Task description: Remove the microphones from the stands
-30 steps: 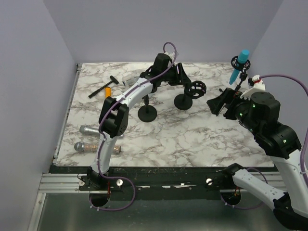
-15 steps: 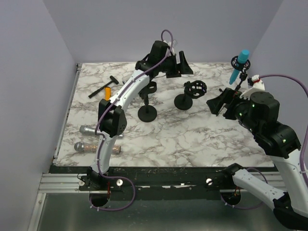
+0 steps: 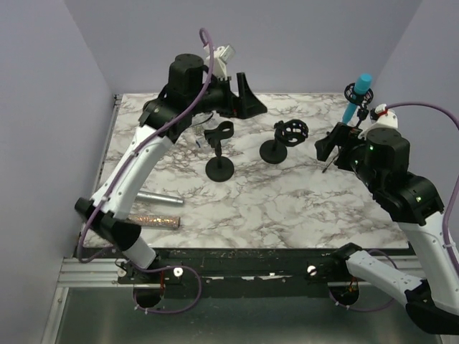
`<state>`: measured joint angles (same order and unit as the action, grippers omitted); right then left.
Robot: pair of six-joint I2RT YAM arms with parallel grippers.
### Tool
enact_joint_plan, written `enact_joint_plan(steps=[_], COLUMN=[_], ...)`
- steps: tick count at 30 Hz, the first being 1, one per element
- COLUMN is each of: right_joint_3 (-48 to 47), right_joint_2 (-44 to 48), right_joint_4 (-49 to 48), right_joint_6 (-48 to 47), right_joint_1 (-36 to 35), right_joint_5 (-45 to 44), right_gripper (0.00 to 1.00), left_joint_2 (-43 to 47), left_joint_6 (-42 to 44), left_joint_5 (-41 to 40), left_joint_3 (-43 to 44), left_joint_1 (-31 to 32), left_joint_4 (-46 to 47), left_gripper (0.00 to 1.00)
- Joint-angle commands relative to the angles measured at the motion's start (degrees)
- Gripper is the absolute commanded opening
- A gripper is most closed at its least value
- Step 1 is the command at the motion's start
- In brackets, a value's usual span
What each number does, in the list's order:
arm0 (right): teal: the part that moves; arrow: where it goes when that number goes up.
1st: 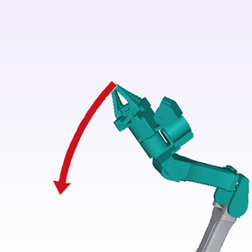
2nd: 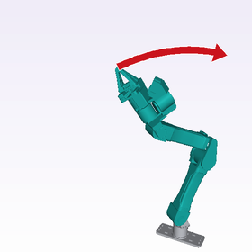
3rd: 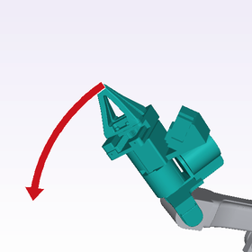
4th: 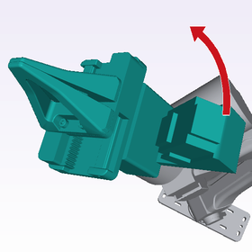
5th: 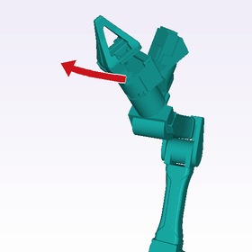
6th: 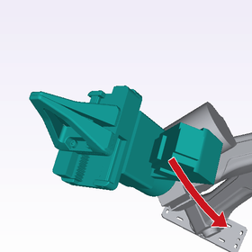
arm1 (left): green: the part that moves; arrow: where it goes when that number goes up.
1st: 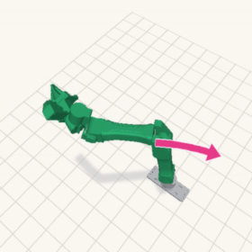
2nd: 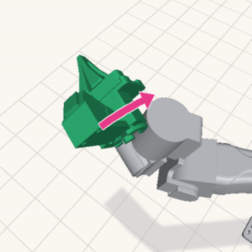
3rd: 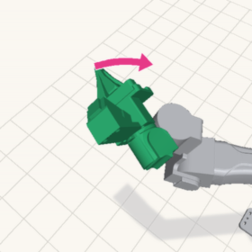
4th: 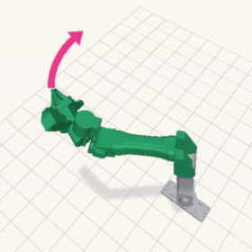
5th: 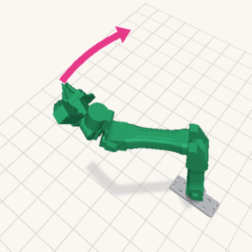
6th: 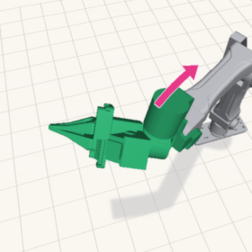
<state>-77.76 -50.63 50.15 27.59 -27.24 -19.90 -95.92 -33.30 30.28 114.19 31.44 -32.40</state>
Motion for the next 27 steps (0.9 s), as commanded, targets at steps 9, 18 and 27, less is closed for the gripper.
enact_joint_plan(steps=[9,18,27], right_joint_3=[-4.2,-2.4,21.7], right_joint_2=[-15.9,-23.9,-20.2], right_joint_4=[-2.8,-12.7,-47.7], right_joint_6=[-1.5,-1.6,-2.5], right_joint_1=[1.3,23.6,32.0], right_joint_5=[-19.5,-4.4,8.6], right_gripper=[1.00,1.00,1.00], left_joint_2=[25.5,30.4,32.4], left_joint_6=[17.9,18.8,19.2], left_joint_5=[-2.3,-4.7,-9.1], left_joint_3=[-33.1,-41.4,-43.0], left_joint_1=[-0.9,-1.0,-1.0], left_joint_4=[2.1,5.4,6.1], left_gripper=[0.90,0.90,0.89])
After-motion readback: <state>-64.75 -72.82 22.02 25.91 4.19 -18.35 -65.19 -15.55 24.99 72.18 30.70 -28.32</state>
